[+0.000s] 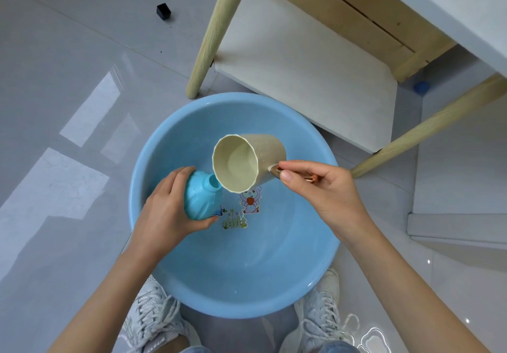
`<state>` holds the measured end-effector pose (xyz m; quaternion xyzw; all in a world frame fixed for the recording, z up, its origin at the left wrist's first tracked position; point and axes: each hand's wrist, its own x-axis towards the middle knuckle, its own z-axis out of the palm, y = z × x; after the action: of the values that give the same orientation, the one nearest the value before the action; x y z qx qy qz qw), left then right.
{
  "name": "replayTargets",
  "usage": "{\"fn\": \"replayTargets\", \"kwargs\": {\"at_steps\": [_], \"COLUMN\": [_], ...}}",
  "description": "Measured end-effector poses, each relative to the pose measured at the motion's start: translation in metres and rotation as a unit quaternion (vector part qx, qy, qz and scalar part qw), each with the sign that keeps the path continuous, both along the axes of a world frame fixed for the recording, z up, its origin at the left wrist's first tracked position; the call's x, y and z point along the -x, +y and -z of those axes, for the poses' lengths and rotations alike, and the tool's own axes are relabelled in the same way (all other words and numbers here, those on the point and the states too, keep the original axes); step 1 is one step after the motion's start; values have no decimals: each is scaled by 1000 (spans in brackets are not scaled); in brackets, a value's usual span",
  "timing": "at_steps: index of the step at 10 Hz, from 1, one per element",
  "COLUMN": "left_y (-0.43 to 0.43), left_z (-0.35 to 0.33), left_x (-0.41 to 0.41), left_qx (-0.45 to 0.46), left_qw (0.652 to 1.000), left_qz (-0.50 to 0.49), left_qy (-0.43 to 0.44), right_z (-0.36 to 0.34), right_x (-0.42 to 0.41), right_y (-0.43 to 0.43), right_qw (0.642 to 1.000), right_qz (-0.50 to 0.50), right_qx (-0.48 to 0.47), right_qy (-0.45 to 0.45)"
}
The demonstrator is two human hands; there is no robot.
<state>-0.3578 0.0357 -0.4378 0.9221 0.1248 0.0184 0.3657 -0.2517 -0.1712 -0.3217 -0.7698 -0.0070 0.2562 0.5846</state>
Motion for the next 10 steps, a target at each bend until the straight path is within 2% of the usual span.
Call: {"fn": "replayTargets", "kwargs": {"at_steps": [2,6,10], "left_y": [0,-1,-1], "left_z": [1,-1,-2], "left_x": [0,0,0], "left_qx": [0,1,-3], "left_qw": [1000,1000,1000], "left_qz": [-2,-8,-9], "left_qy": [0,3,5], "right_z": [0,-2,-5], "right_x": [1,7,10], "right_y": [1,1,2], "right_qw": [997,982,967], "right_qz": [-41,-86,-107], "right_qx": [-4,56,83], "right_qy": [-62,-160,-217]}}
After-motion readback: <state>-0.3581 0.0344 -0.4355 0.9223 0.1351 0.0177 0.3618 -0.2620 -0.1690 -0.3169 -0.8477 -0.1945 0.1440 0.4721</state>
